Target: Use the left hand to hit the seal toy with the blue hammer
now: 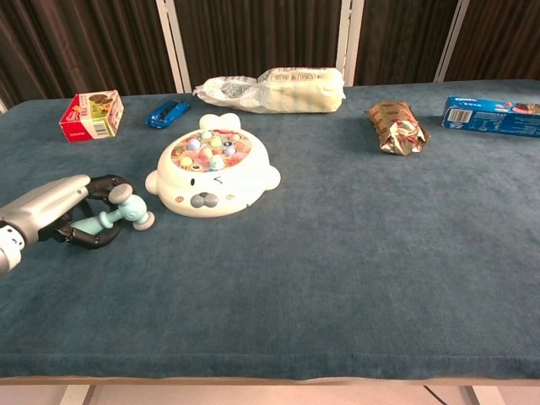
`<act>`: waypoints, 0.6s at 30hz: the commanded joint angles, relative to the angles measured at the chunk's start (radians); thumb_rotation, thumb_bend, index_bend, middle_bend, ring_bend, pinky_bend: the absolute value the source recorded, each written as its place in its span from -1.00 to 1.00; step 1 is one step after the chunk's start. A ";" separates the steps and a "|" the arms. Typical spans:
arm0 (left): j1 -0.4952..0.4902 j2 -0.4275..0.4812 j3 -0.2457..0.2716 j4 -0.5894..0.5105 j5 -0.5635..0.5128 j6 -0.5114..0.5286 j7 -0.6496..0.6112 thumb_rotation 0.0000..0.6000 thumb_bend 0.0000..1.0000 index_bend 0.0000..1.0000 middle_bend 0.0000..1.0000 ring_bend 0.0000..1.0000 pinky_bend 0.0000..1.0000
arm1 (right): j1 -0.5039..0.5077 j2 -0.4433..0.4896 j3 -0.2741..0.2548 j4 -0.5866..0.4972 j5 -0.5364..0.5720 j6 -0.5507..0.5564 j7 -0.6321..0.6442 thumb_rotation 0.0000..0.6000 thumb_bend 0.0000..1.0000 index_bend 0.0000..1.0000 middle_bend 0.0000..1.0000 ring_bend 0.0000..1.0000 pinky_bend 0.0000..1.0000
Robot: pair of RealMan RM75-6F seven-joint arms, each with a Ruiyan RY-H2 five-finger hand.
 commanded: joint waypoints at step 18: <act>0.042 0.094 0.022 -0.111 0.090 0.099 -0.065 0.56 -0.31 -0.75 -0.74 -0.79 -0.66 | 0.001 -0.003 0.002 -0.004 0.005 -0.004 -0.010 1.00 -0.59 -1.00 -1.00 -1.00 -1.00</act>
